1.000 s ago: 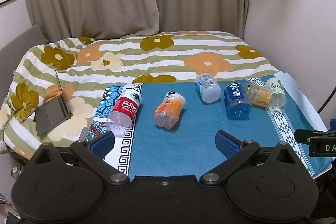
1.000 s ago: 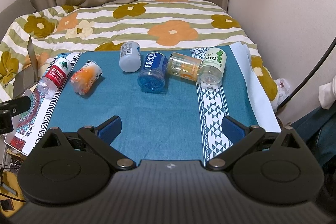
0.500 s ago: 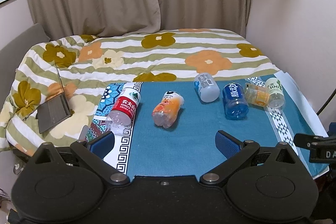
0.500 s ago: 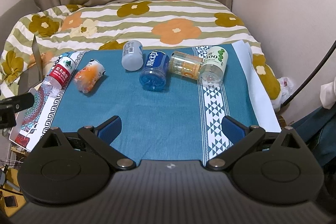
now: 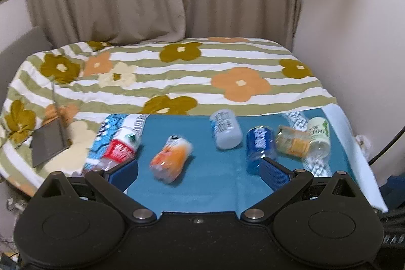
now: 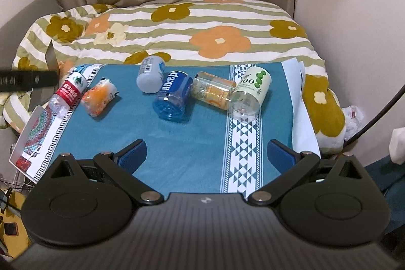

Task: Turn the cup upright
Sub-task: 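Reach the left gripper to the white cup lying on its side, then close the left gripper on the white cup's body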

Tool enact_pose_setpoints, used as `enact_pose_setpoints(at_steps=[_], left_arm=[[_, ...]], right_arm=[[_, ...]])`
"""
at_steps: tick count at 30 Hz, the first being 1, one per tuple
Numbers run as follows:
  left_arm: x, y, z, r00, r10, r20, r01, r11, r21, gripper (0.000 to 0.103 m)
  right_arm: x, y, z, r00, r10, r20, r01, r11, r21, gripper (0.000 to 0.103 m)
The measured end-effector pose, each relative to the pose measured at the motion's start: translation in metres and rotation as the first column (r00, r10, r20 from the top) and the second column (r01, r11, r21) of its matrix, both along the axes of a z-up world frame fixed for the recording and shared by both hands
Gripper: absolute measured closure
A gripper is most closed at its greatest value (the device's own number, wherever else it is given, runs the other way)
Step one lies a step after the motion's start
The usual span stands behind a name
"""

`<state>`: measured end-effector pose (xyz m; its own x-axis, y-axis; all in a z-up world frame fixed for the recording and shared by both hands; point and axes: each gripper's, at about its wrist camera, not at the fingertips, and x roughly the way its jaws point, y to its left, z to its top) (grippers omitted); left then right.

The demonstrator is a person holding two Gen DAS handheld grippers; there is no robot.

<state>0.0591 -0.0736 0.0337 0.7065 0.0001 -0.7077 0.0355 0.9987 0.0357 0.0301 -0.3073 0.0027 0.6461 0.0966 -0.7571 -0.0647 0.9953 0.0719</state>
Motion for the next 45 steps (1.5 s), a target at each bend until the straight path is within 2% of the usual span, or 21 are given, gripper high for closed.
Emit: enact_pose_setpoints(at_steps=[5, 12, 18, 24, 29, 35, 38, 45], left_arm=[[0.045, -0.01, -0.006, 0.999, -0.038, -0.037, 0.038, 0.999, -0.014, 0.0], [0.118, -0.015, -0.036, 0.985, -0.099, -0.14, 0.087, 0.992, -0.086, 0.001], [0.18, -0.022, -0.072, 0.96, -0.142, -0.24, 0.116, 0.986, -0.117, 0.007], [0.226, -0.021, -0.113, 0.927, -0.157, -0.341, 0.106, 0.981, -0.163, 0.011], [0.248, -0.022, -0.139, 0.899, -0.164, -0.406, 0.093, 0.978, -0.188, 0.017], [0.261, -0.022, -0.158, 0.877, -0.171, -0.449, 0.082, 0.974, -0.211, 0.022], [0.264, -0.022, -0.164, 0.868, -0.174, -0.465, 0.077, 0.972, -0.22, 0.031], [0.262, -0.021, -0.163, 0.872, -0.187, -0.453, 0.094, 0.971, -0.22, 0.033]], right_arm=[[0.017, -0.009, -0.01, 0.999, -0.033, -0.019, 0.034, 0.999, 0.015, 0.0], [0.041, -0.015, -0.023, 0.992, -0.114, -0.057, 0.116, 0.993, 0.036, 0.0], [0.069, -0.018, -0.043, 0.974, -0.2, -0.111, 0.205, 0.978, 0.043, 0.0], [0.09, -0.018, -0.063, 0.95, -0.263, -0.171, 0.272, 0.962, 0.032, 0.0], [0.1, -0.018, -0.077, 0.928, -0.304, -0.215, 0.316, 0.949, 0.022, 0.0], [0.107, -0.015, -0.087, 0.913, -0.327, -0.242, 0.342, 0.94, 0.02, 0.0], [0.108, -0.013, -0.089, 0.909, -0.334, -0.251, 0.35, 0.937, 0.021, 0.0], [0.108, -0.011, -0.091, 0.907, -0.336, -0.254, 0.353, 0.935, 0.023, 0.0]])
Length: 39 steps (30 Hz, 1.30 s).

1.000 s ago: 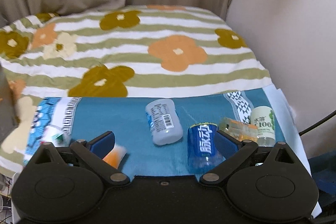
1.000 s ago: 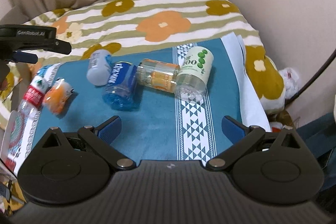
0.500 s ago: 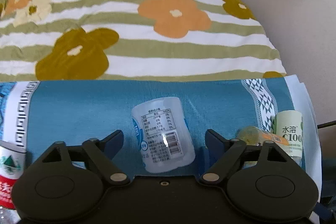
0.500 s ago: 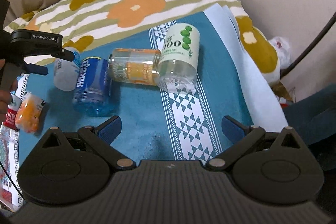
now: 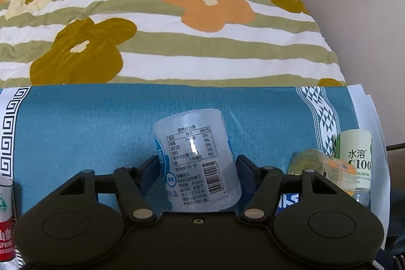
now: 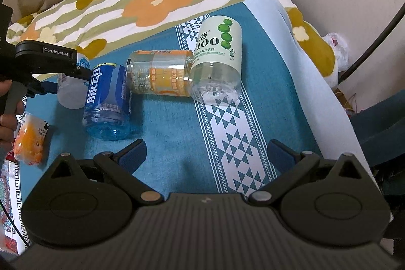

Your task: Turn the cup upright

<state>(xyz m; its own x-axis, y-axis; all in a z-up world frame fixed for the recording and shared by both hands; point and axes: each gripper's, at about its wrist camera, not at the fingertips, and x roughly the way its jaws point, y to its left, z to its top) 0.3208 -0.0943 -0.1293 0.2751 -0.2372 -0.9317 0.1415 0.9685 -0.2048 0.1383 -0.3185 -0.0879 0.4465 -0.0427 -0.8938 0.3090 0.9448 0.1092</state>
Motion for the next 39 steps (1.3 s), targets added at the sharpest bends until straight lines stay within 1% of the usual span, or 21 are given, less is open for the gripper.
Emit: enact_pose_setpoints(at_steps=[7, 13, 19, 24, 27, 31, 35, 39], left_arm=[[-0.01, -0.002, 0.014, 0.999, -0.014, 0.037, 0.014, 1.0, 0.001, 0.034], [-0.03, -0.002, 0.039, 0.996, -0.008, 0.086, 0.008, 1.0, 0.0, 0.034], [-0.065, 0.003, 0.07, 0.99, 0.015, 0.143, -0.014, 1.0, -0.002, 0.034], [-0.104, 0.007, 0.086, 0.985, 0.033, 0.168, -0.033, 0.999, -0.001, 0.034], [-0.129, 0.007, 0.085, 0.986, 0.045, 0.158, -0.046, 0.999, 0.003, 0.034], [-0.159, 0.005, 0.075, 0.991, 0.054, 0.122, -0.056, 0.998, 0.013, 0.034], [-0.186, 0.001, 0.059, 0.995, 0.049, 0.083, -0.052, 0.998, 0.038, 0.034], [-0.205, -0.002, 0.04, 0.998, 0.038, 0.043, -0.04, 0.997, 0.061, 0.034]], right_arm=[[-0.004, 0.001, 0.006, 1.0, 0.014, 0.022, -0.014, 1.0, 0.001, 0.0], [-0.013, -0.003, 0.019, 0.998, 0.031, 0.056, -0.031, 1.0, 0.001, 0.0], [-0.028, -0.006, 0.035, 0.992, 0.072, 0.1, -0.072, 0.997, -0.003, 0.0], [-0.044, -0.01, 0.047, 0.984, 0.115, 0.138, -0.114, 0.993, -0.014, 0.0], [-0.054, -0.013, 0.049, 0.978, 0.141, 0.153, -0.14, 0.99, -0.014, 0.0], [-0.066, -0.014, 0.049, 0.97, 0.178, 0.162, -0.179, 0.984, -0.013, 0.0], [-0.077, -0.013, 0.04, 0.963, 0.216, 0.161, -0.218, 0.976, -0.002, 0.0], [-0.087, -0.013, 0.025, 0.958, 0.245, 0.15, -0.25, 0.968, 0.016, 0.0]])
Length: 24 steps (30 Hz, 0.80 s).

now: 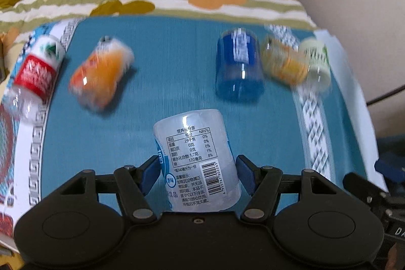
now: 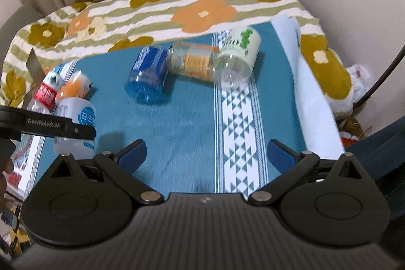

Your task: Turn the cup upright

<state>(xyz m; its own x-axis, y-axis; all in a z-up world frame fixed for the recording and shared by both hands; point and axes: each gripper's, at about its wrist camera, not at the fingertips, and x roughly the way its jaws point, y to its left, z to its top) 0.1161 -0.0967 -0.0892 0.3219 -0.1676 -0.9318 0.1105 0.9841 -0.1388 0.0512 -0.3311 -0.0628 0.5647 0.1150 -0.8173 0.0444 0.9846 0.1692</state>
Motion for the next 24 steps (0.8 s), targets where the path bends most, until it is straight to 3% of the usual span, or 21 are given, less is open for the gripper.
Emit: enact_pose_setpoints(at_steps=[8, 17, 21, 24], left_arm=[[-0.021, -0.014, -0.032, 0.997, -0.057, -0.05, 0.059, 0.998, 0.035, 0.033], [-0.023, -0.018, -0.041, 0.997, -0.068, -0.04, 0.07, 0.996, 0.051, 0.031], [-0.024, -0.018, -0.038, 0.998, -0.066, -0.007, 0.067, 0.995, 0.071, 0.007], [-0.026, -0.017, -0.036, 0.997, -0.071, 0.008, 0.07, 0.995, 0.07, 0.007]], right_arm=[[-0.016, -0.002, -0.026, 0.999, 0.033, -0.029, -0.032, 0.999, 0.015, 0.0], [-0.026, -0.005, -0.032, 0.999, 0.03, -0.038, -0.029, 0.999, 0.026, 0.0], [-0.028, -0.005, -0.032, 0.999, 0.032, -0.038, -0.031, 0.999, 0.023, 0.0], [-0.029, -0.005, -0.03, 0.999, 0.033, -0.033, -0.033, 0.999, 0.022, 0.0]])
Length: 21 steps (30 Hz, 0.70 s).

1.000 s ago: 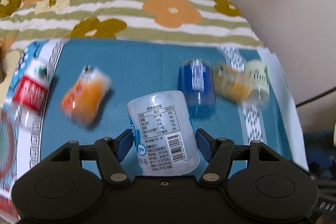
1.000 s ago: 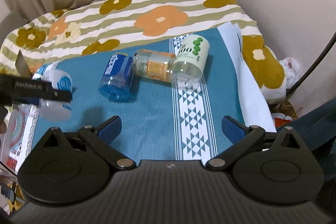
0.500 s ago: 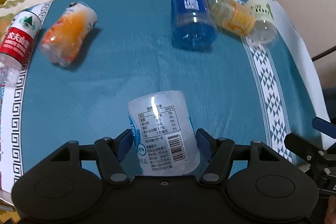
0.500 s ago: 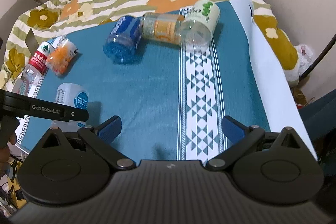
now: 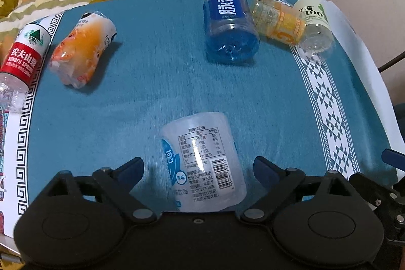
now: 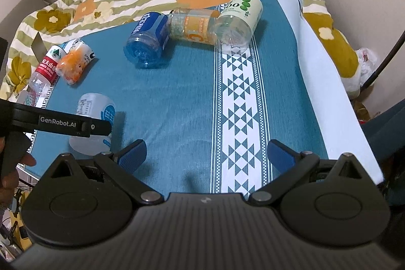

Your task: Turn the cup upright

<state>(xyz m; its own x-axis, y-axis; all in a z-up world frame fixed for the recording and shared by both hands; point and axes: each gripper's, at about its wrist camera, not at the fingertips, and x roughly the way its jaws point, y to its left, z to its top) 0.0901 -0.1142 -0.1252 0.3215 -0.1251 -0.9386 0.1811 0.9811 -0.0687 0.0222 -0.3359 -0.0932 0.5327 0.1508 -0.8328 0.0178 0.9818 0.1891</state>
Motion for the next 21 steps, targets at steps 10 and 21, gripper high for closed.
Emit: enact_pose_setpoints(at_steps=[10, 21], left_arm=[[-0.017, 0.002, 0.024, 0.998, 0.031, 0.055, -0.03, 0.999, -0.022, 0.007], [-0.063, 0.035, 0.086, 0.973, 0.123, 0.193, -0.112, 0.991, -0.072, 0.0]], right_arm=[[-0.004, 0.001, 0.013, 1.0, 0.015, 0.025, -0.015, 1.0, -0.008, 0.0], [0.012, 0.023, 0.06, 0.993, 0.101, 0.053, -0.099, 0.994, -0.045, 0.0]])
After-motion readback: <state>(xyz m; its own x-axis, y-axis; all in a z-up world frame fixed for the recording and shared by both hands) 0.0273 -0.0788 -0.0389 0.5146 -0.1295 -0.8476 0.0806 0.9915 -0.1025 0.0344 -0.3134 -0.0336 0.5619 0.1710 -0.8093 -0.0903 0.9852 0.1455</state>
